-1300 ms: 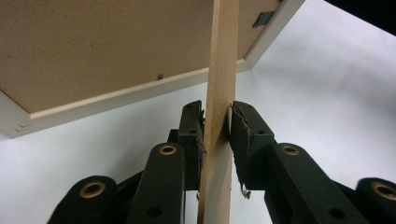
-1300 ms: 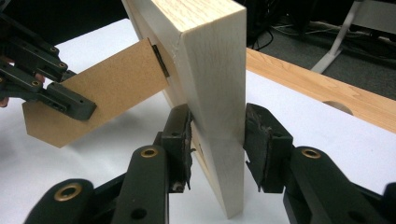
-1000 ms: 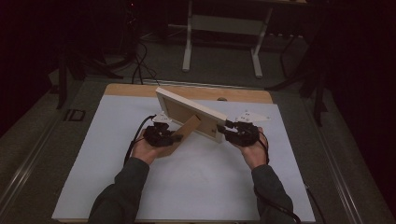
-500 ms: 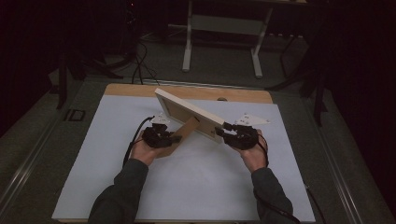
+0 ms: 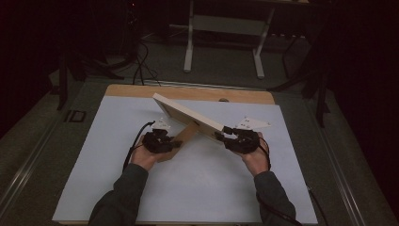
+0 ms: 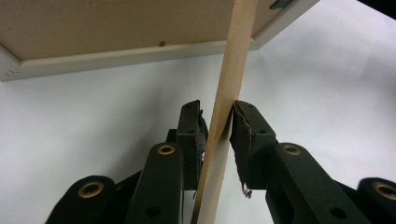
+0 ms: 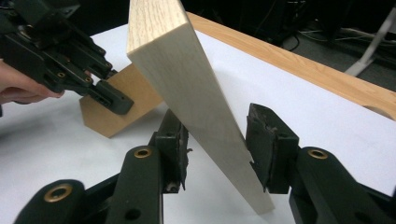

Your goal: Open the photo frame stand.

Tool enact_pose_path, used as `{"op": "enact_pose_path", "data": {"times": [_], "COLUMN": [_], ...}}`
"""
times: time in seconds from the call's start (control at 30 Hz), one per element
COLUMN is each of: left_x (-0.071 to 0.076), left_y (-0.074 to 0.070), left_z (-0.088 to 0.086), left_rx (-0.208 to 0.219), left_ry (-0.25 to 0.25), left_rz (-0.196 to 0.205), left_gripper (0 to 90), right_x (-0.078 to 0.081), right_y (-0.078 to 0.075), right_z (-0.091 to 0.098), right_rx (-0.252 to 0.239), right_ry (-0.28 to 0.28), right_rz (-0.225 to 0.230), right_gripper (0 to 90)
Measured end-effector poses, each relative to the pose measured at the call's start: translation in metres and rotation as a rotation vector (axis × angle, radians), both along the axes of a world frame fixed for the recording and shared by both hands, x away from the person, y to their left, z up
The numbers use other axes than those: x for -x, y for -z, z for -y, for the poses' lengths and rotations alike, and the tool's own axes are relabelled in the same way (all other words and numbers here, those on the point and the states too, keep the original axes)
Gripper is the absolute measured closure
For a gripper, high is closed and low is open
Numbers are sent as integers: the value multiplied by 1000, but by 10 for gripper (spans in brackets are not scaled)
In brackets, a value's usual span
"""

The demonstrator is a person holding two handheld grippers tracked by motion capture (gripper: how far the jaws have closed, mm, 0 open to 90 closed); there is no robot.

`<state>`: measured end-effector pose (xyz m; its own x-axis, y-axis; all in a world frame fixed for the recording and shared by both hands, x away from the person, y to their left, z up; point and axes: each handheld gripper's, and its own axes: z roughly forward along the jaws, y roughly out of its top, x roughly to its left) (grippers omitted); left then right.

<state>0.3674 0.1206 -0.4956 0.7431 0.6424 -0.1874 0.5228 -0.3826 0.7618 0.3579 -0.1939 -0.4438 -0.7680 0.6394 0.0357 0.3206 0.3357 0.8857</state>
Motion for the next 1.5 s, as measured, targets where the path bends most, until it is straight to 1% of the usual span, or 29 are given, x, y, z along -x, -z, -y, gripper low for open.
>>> {"op": "enact_pose_path", "data": {"times": [0.27,0.47,0.53,0.67,0.77,0.87,0.9,0.93,1.0,1.07,1.1,1.17,1.2,1.23,1.27,1.3,1.37,1.5], "left_x": [1,2,3,4,5,7,7,8,9,10,10,11,12,12,13,15,16,18], "left_y": [2,2,1,0,-2,-4,-5,-6,-8,-10,-11,-13,-15,-16,-18,-19,-22,-25], "left_z": [0,1,0,-1,-3,-4,-4,-5,-6,-8,-9,-11,-12,-12,-13,-13,-15,-20], "left_rx": [-2,-1,9,12,24,31,32,33,42,50,50,59,72,82,83,87,90,94], "left_ry": [-2,-12,-16,-20,-24,-29,-28,-29,-33,-39,-41,-48,-49,-51,-51,-52,-55,-69], "left_rz": [-1,0,3,7,14,20,23,27,33,38,39,43,42,45,51,56,68,77], "left_gripper": [740,727,718,715,706,692,685,685,679,678,671,667,667,664,664,662,661,663], "right_x": [2,4,5,7,8,9,9,9,9,9,8,7,6,6,6,5,5,3], "right_y": [1,3,5,7,8,9,9,9,9,10,10,11,11,11,11,12,12,12], "right_z": [2,11,14,20,24,28,30,30,31,33,34,34,34,34,34,34,34,34], "right_rx": [-2,-1,-1,-1,2,-2,-7,-7,-12,-17,-17,-18,-17,-15,-15,-11,-10,-7], "right_ry": [-8,1,1,2,2,5,5,5,0,6,16,21,29,41,41,53,59,86], "right_rz": [-7,-16,-20,-28,-31,-37,-42,-42,-45,-48,-50,-54,-55,-56,-56,-52,-52,-50], "right_gripper": [554,534,532,543,556,580,621,621,649,678,703,717,731,765,765,797,812,845]}}
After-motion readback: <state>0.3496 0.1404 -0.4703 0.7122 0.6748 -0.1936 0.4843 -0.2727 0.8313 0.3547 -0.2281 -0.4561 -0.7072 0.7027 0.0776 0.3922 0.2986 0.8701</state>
